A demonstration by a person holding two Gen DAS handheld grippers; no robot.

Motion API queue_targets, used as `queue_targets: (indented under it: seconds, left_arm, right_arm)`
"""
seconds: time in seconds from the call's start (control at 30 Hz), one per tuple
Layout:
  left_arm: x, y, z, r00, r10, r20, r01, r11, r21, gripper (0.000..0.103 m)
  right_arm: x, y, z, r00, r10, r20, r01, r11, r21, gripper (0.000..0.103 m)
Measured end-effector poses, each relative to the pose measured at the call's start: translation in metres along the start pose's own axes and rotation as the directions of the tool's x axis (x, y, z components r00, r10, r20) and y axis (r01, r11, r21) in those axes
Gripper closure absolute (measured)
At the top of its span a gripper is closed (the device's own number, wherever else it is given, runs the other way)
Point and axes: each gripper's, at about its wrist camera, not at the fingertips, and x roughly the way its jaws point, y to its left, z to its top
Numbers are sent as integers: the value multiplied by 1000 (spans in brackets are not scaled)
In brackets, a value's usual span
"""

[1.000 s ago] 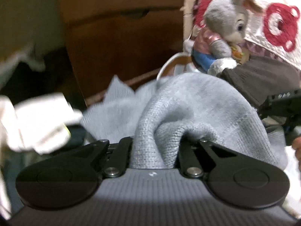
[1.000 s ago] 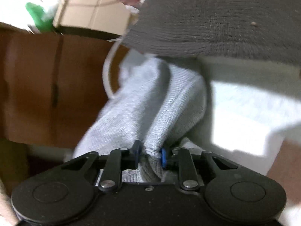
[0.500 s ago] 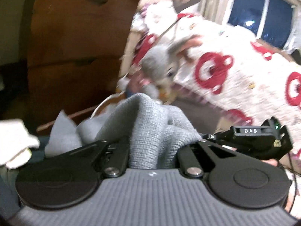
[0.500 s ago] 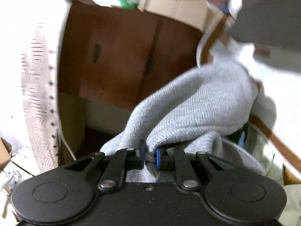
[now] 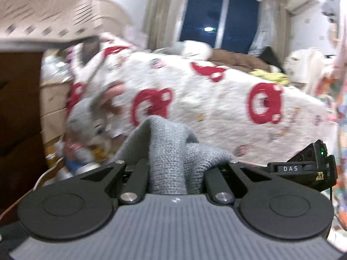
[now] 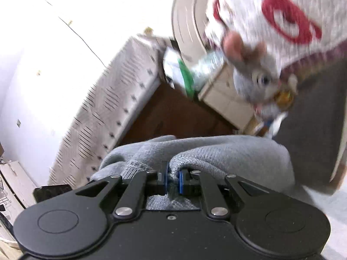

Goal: Fold clothes

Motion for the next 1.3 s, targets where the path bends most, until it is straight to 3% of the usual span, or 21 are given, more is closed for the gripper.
queue_targets:
  seconds: [0.2,0.3,0.37,0.43,0.6,0.73,0.83,0.93,1.0,1.03,1.1,1.13,1.17,1.23,1.27,1.3]
  left_arm:
    - [-13,-70,48,990,-130,52,125,987,102,97]
    - [-16,-98,74,980,-191,58,181,973,142,97]
    - [-17,-117,87,973,-227,45,217,963,159,97]
    - [-19,-140,95,976,-215,44,202,957,209,97]
    - [-19,-175,99,968,-252,9,242,939,246,96]
    - [12,-191,75,965,-241,-103,261,928,265,96]
    - [54,-197,51,957,-205,-204,257,928,270,96]
    - [105,-192,36,956,-156,-249,227,930,290,96]
    - [153,-183,31,955,-136,-264,209,938,275,94]
    - [189,-174,27,955,-92,-281,166,953,253,89]
    - [226,-162,3,946,-33,-324,115,965,238,68]
    - [245,-156,-9,939,-4,-345,89,969,231,64]
    - [263,-149,-22,930,24,-366,63,972,225,64]
    - [300,-137,-46,909,80,-408,10,977,215,65]
    - [297,-128,-63,908,57,-414,21,983,181,64]
    - [293,-120,-80,907,31,-419,34,989,147,64]
  right_arm:
    - [-89,67,21,988,-37,151,57,990,-131,90]
    - [-134,109,26,952,-98,291,177,949,-261,91]
    - [-157,131,33,931,-120,345,224,933,-281,91]
    - [-179,148,38,912,-132,387,259,919,-298,91]
    - [-220,176,31,875,-212,435,378,861,-341,91]
    - [-253,198,26,838,-273,473,468,805,-365,91]
    - [-268,169,23,808,-358,469,522,803,-287,92]
    - [-281,131,32,764,-430,481,572,796,-197,92]
    - [-288,109,50,720,-477,503,621,767,-161,92]
    - [-288,99,62,696,-497,518,648,746,-153,92]
    - [-279,68,98,620,-567,542,735,661,-150,92]
    - [-274,52,116,579,-602,550,775,615,-143,92]
    - [-269,24,137,535,-666,520,814,571,-106,84]
    - [-266,-19,152,398,-762,511,892,452,-21,75]
    - [-263,-36,150,324,-799,507,931,364,-23,64]
    - [-259,-51,144,290,-821,493,951,305,-52,64]
